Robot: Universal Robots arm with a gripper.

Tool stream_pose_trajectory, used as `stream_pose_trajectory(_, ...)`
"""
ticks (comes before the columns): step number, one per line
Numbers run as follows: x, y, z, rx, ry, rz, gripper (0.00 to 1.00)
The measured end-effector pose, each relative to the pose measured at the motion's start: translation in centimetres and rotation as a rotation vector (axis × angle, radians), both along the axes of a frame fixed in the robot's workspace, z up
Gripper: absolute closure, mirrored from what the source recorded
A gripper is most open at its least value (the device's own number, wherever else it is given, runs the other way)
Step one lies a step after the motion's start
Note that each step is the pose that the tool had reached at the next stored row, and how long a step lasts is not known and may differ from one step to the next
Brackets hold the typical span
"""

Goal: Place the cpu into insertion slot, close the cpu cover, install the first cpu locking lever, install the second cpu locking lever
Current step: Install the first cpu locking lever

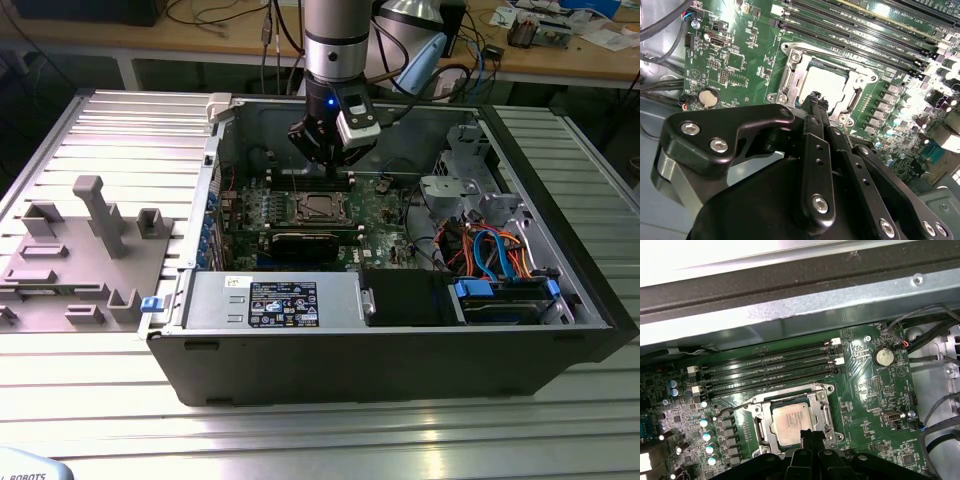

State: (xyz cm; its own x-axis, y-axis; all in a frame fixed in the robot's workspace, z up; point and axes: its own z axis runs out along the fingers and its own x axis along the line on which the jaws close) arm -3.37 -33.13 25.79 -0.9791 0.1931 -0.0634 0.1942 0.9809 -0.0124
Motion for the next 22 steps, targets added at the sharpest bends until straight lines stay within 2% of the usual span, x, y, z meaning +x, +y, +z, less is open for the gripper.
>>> stream_pose_trajectory(22,0.0,0.0,0.0,0.0001,0.0,0.03,0.89)
